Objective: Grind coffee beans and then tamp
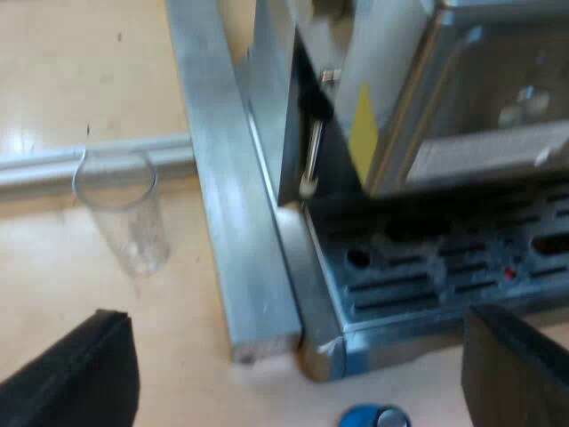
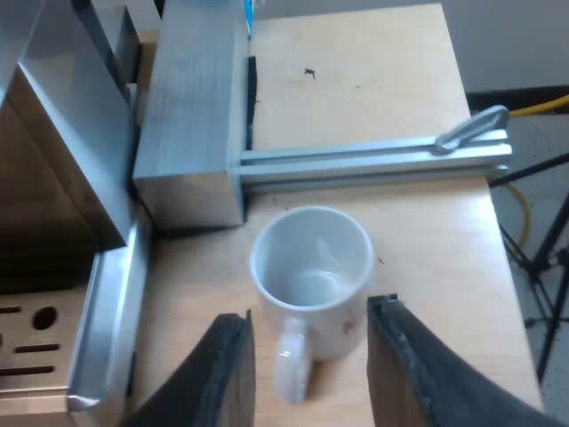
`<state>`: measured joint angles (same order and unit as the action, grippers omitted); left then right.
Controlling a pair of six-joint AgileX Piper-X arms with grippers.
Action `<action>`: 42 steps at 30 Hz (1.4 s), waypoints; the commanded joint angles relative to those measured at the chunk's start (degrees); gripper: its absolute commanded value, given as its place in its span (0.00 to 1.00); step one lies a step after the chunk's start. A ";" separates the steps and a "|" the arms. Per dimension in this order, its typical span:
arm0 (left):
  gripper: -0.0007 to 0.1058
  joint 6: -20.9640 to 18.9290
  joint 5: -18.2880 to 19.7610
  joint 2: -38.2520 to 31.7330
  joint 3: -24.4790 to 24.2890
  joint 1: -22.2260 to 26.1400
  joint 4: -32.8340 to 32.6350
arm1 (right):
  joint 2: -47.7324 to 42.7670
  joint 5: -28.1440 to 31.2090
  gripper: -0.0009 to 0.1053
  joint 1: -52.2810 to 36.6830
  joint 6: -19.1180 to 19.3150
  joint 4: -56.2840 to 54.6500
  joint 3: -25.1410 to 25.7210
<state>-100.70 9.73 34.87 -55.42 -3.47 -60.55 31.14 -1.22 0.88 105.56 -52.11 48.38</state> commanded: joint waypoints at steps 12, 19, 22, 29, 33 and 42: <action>0.72 1.26 -1.47 -16.09 -0.05 0.02 -1.32 | -16.14 -4.26 0.32 -4.05 3.90 -0.47 0.50; 0.72 2.34 -1.47 -21.33 2.08 0.02 -4.43 | -24.37 -4.26 0.32 -4.05 3.58 -3.68 0.50; 0.72 2.34 -1.47 -23.75 3.92 0.02 -5.44 | -27.50 -4.26 0.32 -4.05 3.58 -5.83 0.50; 0.72 2.34 -1.47 -31.61 6.72 0.02 -5.59 | -34.48 -4.26 0.32 -4.05 3.58 -7.40 0.50; 0.72 2.48 -1.47 -35.67 7.17 0.02 -5.82 | -34.27 -4.83 0.32 -4.05 3.58 -9.79 1.05; 0.72 3.41 -2.81 -43.69 6.97 0.02 -15.66 | -34.27 -5.97 0.32 -4.05 3.58 -10.04 1.07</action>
<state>-97.31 8.06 -0.75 -48.30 -3.47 -73.77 -0.80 -6.58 -2.85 108.72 -62.73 49.06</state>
